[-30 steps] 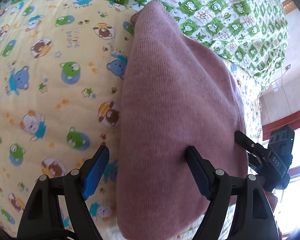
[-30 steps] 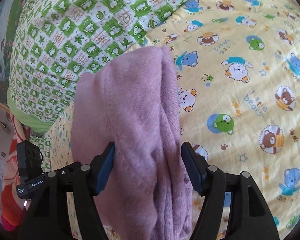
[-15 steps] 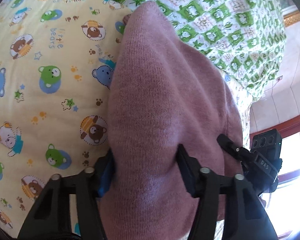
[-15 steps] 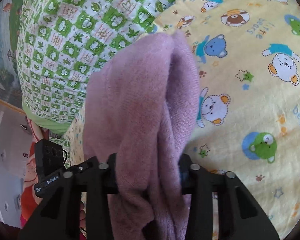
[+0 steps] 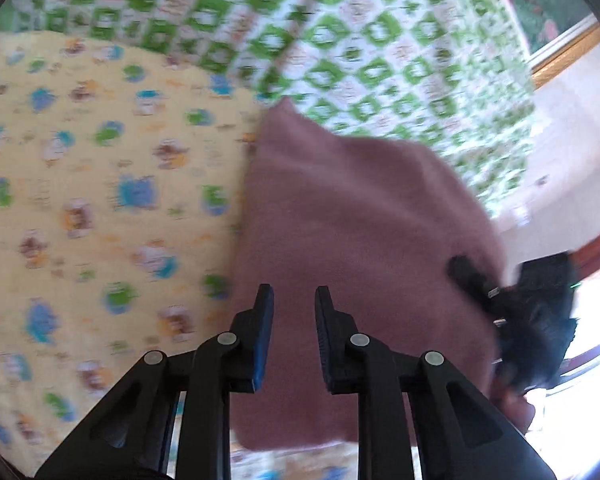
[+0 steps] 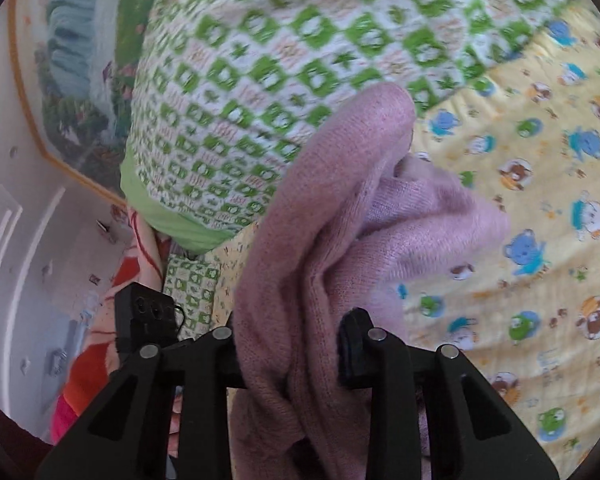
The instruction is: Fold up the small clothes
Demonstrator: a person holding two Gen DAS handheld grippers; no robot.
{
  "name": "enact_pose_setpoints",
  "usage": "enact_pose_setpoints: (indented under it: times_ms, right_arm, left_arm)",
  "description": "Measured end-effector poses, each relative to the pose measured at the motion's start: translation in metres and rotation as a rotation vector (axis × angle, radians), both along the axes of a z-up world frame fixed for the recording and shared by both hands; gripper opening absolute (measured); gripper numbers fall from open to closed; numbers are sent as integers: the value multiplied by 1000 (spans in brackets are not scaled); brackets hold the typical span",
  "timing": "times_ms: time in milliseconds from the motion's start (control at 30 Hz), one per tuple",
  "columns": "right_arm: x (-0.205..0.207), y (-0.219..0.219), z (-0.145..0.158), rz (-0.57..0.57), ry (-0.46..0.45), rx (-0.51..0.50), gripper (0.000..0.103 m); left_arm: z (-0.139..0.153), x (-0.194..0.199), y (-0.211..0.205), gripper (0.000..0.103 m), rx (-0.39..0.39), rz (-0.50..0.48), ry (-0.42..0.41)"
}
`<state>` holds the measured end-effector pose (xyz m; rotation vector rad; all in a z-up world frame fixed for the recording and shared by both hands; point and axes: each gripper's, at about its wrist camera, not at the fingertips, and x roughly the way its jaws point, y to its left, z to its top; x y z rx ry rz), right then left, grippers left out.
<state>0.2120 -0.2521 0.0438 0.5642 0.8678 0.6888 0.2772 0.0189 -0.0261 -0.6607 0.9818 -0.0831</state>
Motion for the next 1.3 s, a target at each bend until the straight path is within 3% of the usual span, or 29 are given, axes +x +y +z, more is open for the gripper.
enact_pose_setpoints:
  times_ms: [67,133,200,267,400,533,567,600,667,767,933,1067,1167,1300]
  right_arm:
    - [-3,11,5,-19,-15,-64,30]
    - [-2,8,2,-41,1,-52,30]
    - [-1,-1,0,-51,17,-49,30]
    - [-1,-12,-3,-64,25,-62,30]
    - [-1,-37,-13,-95,52,-69,30]
    - [3,-61,-30,-131,95,-50,30]
    - [4,-65,-34,-139,105,-44,30]
    - [5,-70,-38,-149,116,-38,30]
    - [7,-76,-44,-162,133,-28,30]
    - [10,-76,-48,-168,148,-32,30]
    - [10,-59,-29,-123,110,-31,30]
    - [7,-31,-1,-56,57,5,30]
    - [3,-2,18,17,15,45,30]
    - [-1,46,21,114,-1,85,30]
  left_arm:
    - [-10,-3,10,25,-4,22,38]
    - [-19,-5,17,33,-8,18,51]
    - [-32,2,17,51,-45,-3,82]
    - [-46,16,12,53,-73,-19,105]
    - [-66,42,-4,68,-121,-64,137]
    - [-82,71,-25,73,-142,-117,152]
    - [-88,80,-30,70,-157,-138,156]
    - [-93,84,-34,59,-177,-155,160]
    - [-99,91,-38,47,-210,-169,162]
    - [-86,85,-42,35,-172,-175,113]
    - [-57,57,-29,32,-180,-116,36]
    - [-19,15,6,32,-182,-43,-55]
    - [11,-19,37,32,-131,5,-104]
    - [28,-61,74,32,-62,78,-89]
